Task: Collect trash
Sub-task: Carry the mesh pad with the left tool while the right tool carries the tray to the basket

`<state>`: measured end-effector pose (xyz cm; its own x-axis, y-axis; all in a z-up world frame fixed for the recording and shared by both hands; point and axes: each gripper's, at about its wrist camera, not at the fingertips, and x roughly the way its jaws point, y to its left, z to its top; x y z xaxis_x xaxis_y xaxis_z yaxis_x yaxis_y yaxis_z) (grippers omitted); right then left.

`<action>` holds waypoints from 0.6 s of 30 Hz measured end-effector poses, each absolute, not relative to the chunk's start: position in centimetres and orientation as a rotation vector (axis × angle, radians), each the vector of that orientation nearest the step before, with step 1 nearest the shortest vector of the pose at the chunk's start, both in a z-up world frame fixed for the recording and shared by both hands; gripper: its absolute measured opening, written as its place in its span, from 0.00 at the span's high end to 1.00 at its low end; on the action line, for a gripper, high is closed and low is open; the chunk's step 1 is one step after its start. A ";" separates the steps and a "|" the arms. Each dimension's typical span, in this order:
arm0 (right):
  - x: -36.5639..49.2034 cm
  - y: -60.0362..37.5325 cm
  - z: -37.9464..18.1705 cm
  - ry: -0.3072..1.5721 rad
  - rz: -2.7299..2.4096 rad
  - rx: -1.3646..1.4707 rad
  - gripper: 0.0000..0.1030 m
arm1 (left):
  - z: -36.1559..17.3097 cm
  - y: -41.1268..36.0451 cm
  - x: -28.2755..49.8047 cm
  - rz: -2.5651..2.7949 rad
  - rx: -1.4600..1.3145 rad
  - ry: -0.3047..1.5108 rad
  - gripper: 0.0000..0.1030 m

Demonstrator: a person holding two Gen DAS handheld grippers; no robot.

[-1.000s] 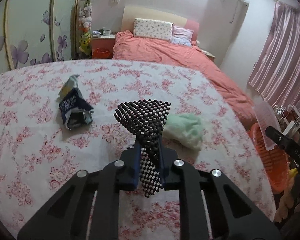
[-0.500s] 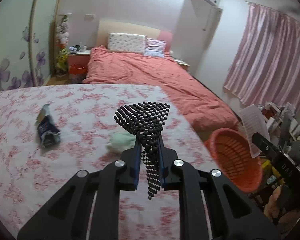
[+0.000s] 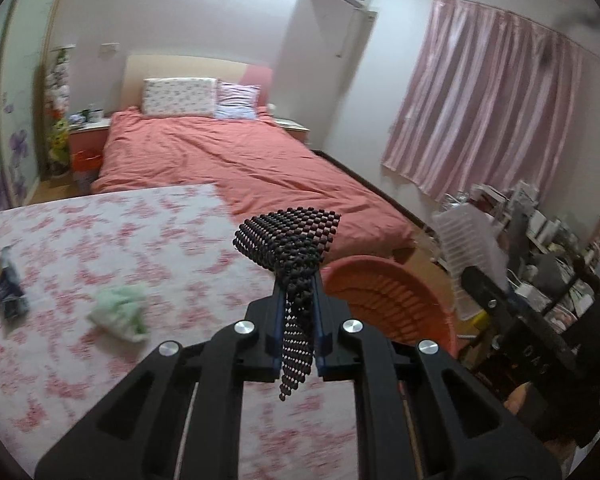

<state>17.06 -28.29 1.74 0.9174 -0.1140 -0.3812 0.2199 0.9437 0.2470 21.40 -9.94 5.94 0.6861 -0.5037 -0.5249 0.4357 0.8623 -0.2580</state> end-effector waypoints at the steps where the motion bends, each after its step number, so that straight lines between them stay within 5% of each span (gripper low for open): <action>1: 17.0 -28.7 1.7 0.370 -0.183 0.296 0.37 | 5.9 -11.1 21.5 -0.549 -0.114 0.625 0.88; 18: 16.1 -34.4 -0.4 0.363 -0.296 0.379 0.36 | 3.3 -21.2 23.3 -0.720 -0.086 0.703 0.88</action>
